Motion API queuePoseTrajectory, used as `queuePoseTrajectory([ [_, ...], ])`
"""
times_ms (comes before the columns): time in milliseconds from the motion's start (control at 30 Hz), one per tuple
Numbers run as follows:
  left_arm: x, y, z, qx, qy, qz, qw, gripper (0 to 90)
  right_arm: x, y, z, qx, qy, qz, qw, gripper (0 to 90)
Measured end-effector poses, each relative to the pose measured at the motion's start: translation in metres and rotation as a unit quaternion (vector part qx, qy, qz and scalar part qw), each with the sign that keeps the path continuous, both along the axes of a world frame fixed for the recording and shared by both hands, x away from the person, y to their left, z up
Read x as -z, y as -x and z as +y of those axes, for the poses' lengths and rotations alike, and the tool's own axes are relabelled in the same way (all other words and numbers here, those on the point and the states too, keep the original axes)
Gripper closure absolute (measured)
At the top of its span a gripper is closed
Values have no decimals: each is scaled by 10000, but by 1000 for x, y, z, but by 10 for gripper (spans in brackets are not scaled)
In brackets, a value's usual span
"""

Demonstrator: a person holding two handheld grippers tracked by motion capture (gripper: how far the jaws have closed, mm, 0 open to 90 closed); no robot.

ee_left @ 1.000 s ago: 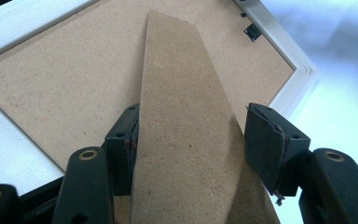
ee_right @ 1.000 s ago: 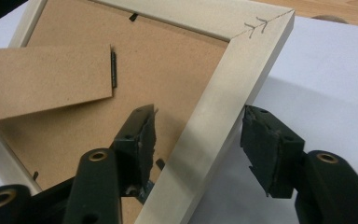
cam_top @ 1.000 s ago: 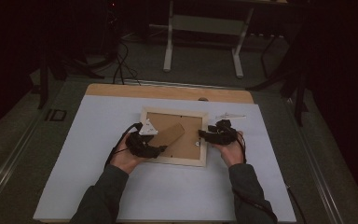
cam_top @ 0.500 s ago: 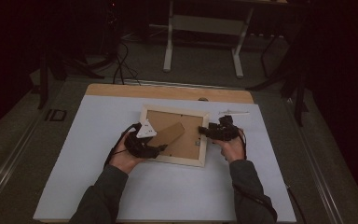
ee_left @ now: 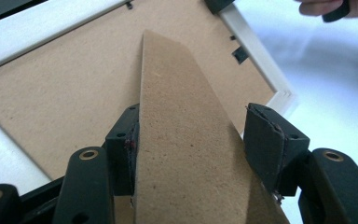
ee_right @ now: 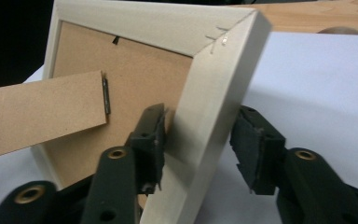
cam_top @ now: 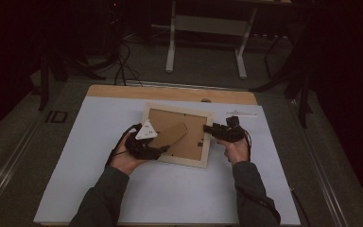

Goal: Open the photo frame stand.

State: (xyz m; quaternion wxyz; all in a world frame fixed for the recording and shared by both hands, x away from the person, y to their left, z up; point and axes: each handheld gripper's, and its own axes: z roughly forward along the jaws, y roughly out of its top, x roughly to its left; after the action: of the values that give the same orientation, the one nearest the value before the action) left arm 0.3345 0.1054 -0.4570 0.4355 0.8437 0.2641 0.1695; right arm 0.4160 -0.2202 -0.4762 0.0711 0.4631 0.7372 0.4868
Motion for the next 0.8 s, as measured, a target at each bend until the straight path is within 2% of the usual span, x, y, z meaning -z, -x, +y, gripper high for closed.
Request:
queuePoseTrajectory([
  [167, 1, -1, 1, -10, 54, 78, 10000, 425, 1, 0, 0, 66, -54, 29, 10000, 564],
  [333, 1, -4, 3, -61, 203, 342, 9992, 440, 1, 1, 1, 126, -97, 27, 9999, 570],
  [467, 1, -8, 6, -72, 426, 620, 9971, 458, 1, 1, 2, 164, -117, 14, 9998, 573],
  [567, 2, -12, 8, -21, 678, 994, 9927, 466, 1, 2, 2, 174, -140, 1, 9998, 576],
  [667, 4, -17, 9, 163, 916, 1429, 9854, 472, 0, 3, 3, 168, -142, -54, 9997, 579],
  [700, 5, -18, 9, 187, 920, 1514, 9840, 478, -1, 3, 4, 165, -124, -63, 9998, 580],
  [800, 6, -19, 8, 245, 864, 1627, 9826, 503, -2, 3, 4, 151, -97, -95, 9998, 580],
])
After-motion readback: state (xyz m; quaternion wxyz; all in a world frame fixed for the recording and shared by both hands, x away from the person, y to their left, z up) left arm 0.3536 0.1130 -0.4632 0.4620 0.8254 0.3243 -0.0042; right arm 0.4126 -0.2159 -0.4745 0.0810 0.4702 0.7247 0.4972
